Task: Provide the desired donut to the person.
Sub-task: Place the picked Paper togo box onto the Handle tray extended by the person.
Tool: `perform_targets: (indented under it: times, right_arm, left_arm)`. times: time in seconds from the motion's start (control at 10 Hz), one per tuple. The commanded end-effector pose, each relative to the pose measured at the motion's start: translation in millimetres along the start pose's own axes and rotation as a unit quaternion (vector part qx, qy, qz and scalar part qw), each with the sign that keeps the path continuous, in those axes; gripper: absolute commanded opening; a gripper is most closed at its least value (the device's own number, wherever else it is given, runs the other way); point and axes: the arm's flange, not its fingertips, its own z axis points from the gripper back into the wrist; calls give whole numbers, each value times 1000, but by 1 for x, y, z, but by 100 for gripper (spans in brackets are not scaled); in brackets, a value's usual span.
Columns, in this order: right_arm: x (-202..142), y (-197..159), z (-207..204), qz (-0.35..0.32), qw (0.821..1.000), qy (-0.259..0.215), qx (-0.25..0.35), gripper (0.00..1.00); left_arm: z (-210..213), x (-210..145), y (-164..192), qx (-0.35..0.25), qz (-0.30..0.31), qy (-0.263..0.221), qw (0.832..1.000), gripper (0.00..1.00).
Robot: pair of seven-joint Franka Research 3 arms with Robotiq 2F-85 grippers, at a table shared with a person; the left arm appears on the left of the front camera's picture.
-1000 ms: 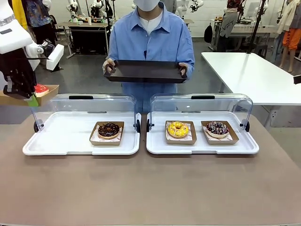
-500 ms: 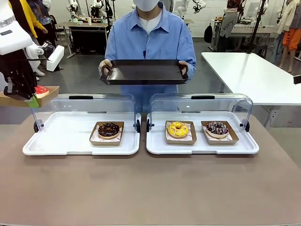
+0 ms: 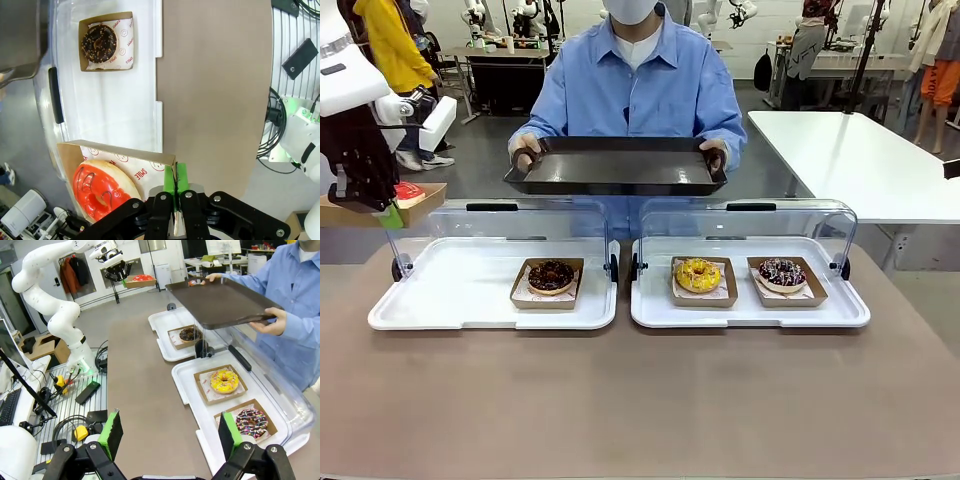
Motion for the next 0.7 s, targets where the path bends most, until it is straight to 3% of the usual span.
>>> perform_targets:
  times: [0.0, 0.6]
  right_arm:
    - [0, 0, 0, 2, 1000, -3, 2, 100]
    - [0, 0, 0, 2, 1000, -3, 2, 100]
  left_arm:
    - [3, 0, 1, 5, 2, 4, 1000, 0]
    - [3, 0, 1, 5, 2, 4, 1000, 0]
